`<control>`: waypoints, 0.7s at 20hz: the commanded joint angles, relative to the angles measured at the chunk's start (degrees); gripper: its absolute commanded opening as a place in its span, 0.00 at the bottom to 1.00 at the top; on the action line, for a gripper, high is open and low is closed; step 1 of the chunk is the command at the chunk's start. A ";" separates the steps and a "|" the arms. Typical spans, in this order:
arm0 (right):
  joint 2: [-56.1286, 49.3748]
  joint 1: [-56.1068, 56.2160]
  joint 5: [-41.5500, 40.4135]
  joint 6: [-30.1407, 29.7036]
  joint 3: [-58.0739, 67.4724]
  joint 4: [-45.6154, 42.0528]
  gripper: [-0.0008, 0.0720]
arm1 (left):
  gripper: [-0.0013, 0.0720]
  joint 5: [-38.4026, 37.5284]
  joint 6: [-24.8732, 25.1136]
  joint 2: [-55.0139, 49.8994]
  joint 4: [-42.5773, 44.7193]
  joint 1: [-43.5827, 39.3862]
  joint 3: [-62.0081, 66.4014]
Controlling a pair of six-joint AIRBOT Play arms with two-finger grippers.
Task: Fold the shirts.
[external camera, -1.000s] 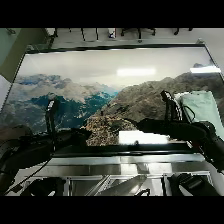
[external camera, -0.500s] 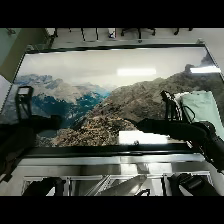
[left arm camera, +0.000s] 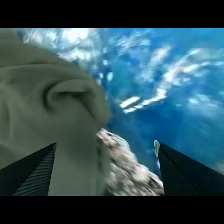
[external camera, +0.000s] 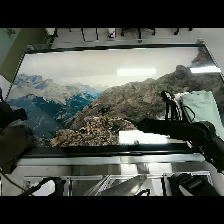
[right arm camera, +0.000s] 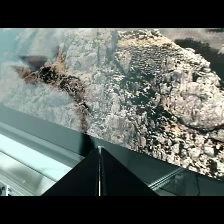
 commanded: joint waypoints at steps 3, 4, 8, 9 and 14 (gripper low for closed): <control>0.04 0.04 0.63 -0.02 -0.02 -0.02 0.05 | 0.97 2.14 0.92 -15.39 3.82 5.38 2.93; 0.04 0.04 0.61 -0.02 -0.02 -0.02 0.05 | 0.97 3.41 0.92 -17.22 4.04 5.86 2.93; 0.04 0.04 0.61 0.00 -0.02 0.00 0.05 | 0.29 7.98 0.87 -22.12 3.87 7.56 2.93; 0.04 0.04 0.61 0.00 -0.02 0.00 0.05 | 0.04 8.46 0.92 -22.14 3.91 7.50 2.93; 0.04 0.04 0.59 0.00 -0.02 0.00 0.05 | 0.04 8.87 0.98 -13.00 2.08 2.38 5.73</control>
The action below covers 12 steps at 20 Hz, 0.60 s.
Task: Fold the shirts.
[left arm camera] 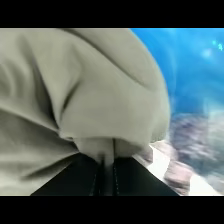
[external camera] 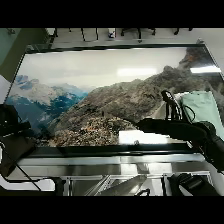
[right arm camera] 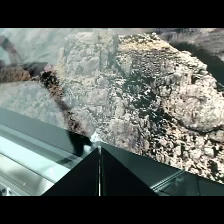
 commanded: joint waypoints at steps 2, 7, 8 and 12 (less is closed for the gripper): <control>0.04 0.04 0.00 0.00 -0.02 0.02 0.05 | 0.04 1.92 0.37 9.27 -5.75 -7.32 7.10; 0.04 0.04 -0.02 0.00 -0.02 0.02 0.05 | 0.04 1.57 0.46 21.29 -21.38 -26.23 16.13; 0.04 0.04 0.04 0.02 -0.02 0.04 0.05 | 0.04 0.87 -0.33 23.15 -23.10 -31.23 16.31; 0.02 0.04 0.39 0.02 -0.02 0.02 0.05 | 0.04 -1.42 -5.53 24.15 -23.69 -49.83 15.12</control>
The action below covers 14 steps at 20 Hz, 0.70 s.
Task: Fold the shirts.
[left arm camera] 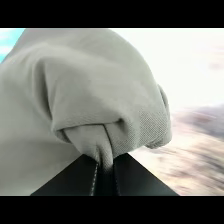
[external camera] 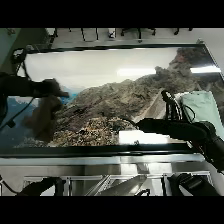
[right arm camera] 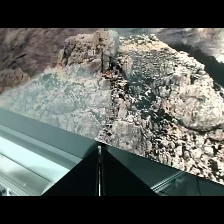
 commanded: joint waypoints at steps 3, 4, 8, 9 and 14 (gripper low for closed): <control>0.02 0.04 0.13 0.02 -0.02 -0.02 0.05 | 0.04 -6.62 -7.52 -2.36 -3.06 -22.34 -4.74; 0.02 0.04 -0.11 0.00 -0.02 -0.02 0.05 | 0.04 -8.15 -8.66 -4.57 -3.08 -24.74 -6.16; 0.04 -0.11 -0.85 0.00 0.00 -0.07 0.19 | 0.42 -9.35 -13.00 -12.81 -3.28 -30.12 -5.97; 0.07 -0.48 -0.98 -0.09 0.07 -0.07 0.47 | 0.93 -7.02 -13.00 -13.86 -3.26 -30.36 -3.89; 0.04 -14.73 -11.28 -5.62 3.56 0.00 0.65 | 0.97 16.06 -8.15 -11.28 2.54 -23.02 9.92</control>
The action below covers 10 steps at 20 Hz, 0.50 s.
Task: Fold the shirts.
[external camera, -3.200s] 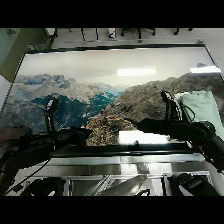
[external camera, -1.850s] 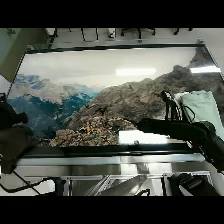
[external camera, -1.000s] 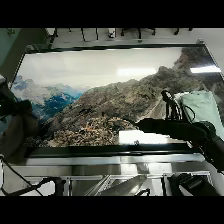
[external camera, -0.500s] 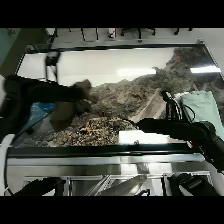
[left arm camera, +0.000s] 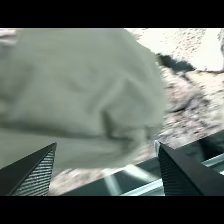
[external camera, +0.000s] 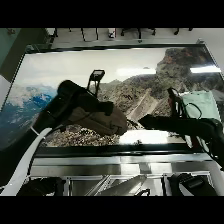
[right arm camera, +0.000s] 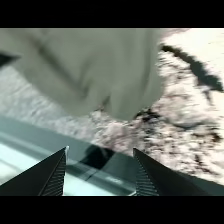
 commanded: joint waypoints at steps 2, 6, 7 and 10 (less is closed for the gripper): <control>-0.13 -14.49 -8.31 -6.05 1.70 0.11 0.65 | 0.97 15.23 2.51 6.60 8.13 8.50 3.56; -4.35 -18.47 -10.36 -8.31 0.83 0.55 0.65 | 0.97 4.96 2.05 19.30 5.49 20.31 -17.97; -6.45 -17.27 -9.88 -8.92 0.07 1.55 0.65 | 0.97 -0.39 2.12 21.73 1.79 23.39 -25.14; -14.58 -9.62 -5.07 -9.38 -1.40 5.29 0.65 | 0.97 -18.29 9.20 24.39 -16.90 32.46 -42.12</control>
